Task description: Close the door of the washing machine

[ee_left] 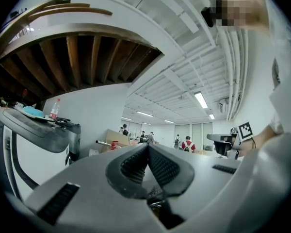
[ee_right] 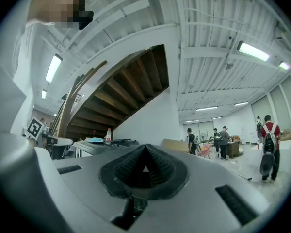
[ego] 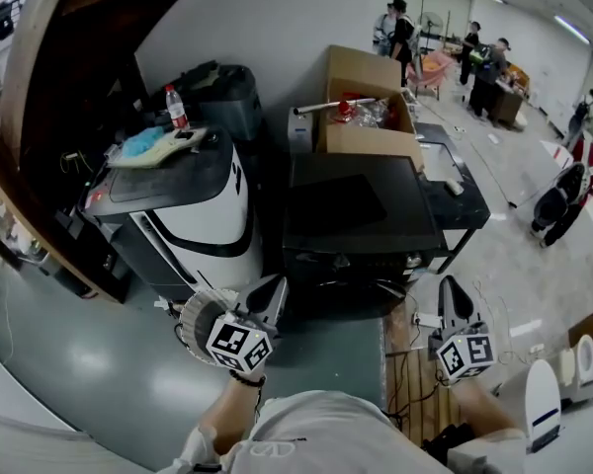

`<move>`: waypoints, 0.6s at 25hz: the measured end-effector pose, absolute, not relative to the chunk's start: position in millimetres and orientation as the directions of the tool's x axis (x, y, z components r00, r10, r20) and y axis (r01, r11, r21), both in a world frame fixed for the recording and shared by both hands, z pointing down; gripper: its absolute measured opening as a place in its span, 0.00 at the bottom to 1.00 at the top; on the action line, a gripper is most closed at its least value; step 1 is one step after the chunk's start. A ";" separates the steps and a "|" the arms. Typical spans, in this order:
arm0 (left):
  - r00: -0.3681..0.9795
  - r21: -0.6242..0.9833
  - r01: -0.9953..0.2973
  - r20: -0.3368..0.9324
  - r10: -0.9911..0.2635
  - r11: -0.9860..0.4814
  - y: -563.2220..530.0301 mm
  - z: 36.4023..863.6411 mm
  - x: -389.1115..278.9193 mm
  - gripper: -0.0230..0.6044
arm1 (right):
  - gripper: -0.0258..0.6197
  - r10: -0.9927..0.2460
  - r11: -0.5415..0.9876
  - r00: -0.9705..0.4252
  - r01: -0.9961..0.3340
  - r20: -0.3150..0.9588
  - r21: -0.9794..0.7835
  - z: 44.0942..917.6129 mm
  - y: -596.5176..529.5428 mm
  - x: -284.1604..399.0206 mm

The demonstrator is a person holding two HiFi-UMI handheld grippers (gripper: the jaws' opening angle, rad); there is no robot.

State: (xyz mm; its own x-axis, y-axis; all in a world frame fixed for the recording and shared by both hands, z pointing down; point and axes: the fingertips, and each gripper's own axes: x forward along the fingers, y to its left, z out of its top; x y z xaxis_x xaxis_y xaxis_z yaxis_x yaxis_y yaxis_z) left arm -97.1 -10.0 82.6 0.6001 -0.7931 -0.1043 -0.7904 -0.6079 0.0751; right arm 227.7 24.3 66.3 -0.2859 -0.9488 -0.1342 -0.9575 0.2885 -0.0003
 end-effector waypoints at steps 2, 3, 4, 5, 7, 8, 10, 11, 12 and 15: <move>0.599 0.066 -0.792 -0.115 -0.793 -0.607 -9.2 77.9 -98.0 0.04 | 0.06 -0.951 0.276 -0.272 -0.961 -0.148 -0.006 62.6 26.6 232.9; 0.601 0.060 -0.790 -0.119 -0.790 -0.610 -8.9 76.1 -97.2 0.04 | 0.06 -0.950 0.273 -0.270 -0.962 -0.156 0.001 61.3 27.9 235.2; 0.604 0.054 -0.788 -0.122 -0.787 -0.613 -8.6 74.8 -96.7 0.04 | 0.06 -0.950 0.271 -0.269 -0.963 -0.162 0.008 60.4 28.8 236.5; 0.605 0.049 -0.788 -0.122 -0.786 -0.614 -8.3 74.2 -97.2 0.04 | 0.06 -0.950 0.269 -0.267 -0.963 -0.163 0.011 60.0 29.1 236.9; 0.600 0.047 -0.793 -0.117 -0.791 -0.608 -7.9 75.2 -101.0 0.04 | 0.05 -0.953 0.263 -0.261 -0.965 -0.157 0.007 60.4 27.8 236.1; 0.595 0.050 -0.796 -0.113 -0.796 -0.603 -7.9 76.4 -103.7 0.04 | 0.05 -0.953 0.262 -0.259 -0.965 -0.156 0.003 60.8 26.6 235.4; 0.588 0.057 -0.802 -0.105 -0.802 -0.595 -7.7 79.3 -108.5 0.04 | 0.05 -0.952 0.267 -0.264 -0.964 -0.156 0.001 62.1 24.1 233.4; 0.586 0.060 -0.803 -0.101 -0.804 -0.593 -7.7 80.9 -109.9 0.04 | 0.05 -0.951 0.271 -0.268 -0.963 -0.156 0.002 62.9 23.3 232.4; 0.584 0.063 -0.804 -0.099 -0.805 -0.591 -8.1 82.3 -110.5 0.04 | 0.05 -0.950 0.272 -0.270 -0.962 -0.155 0.004 63.4 22.7 232.0; 0.585 0.068 -0.803 -0.096 -0.805 -0.592 -10.8 82.8 -108.5 0.04 | 0.05 -0.952 0.268 -0.266 -0.963 -0.151 0.005 62.7 20.4 234.2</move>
